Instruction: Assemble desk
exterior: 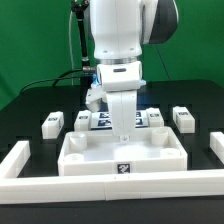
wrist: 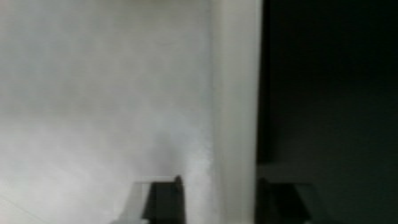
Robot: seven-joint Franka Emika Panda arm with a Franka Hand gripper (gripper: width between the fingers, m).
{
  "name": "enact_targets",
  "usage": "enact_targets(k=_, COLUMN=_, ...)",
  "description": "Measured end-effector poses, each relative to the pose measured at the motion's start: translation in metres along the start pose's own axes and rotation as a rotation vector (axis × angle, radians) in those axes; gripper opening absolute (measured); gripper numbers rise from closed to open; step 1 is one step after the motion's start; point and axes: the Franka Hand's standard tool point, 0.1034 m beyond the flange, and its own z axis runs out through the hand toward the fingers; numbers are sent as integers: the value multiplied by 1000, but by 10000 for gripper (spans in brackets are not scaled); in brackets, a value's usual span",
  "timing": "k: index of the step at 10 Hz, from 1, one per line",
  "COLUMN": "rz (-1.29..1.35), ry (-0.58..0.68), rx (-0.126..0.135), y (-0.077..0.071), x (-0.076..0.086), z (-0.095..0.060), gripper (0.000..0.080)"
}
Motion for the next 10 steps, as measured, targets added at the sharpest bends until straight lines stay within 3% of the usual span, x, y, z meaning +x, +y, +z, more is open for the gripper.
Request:
enact_targets(k=1, rz=0, ry=0, rx=-1, y=0, x=0, z=0, gripper=56)
enact_targets(k=8, rz=0, ry=0, rx=-1, y=0, x=0, z=0, gripper=55)
enact_targets(k=10, rz=10, ry=7, rx=-10, y=9, x=14, z=0, gripper=55)
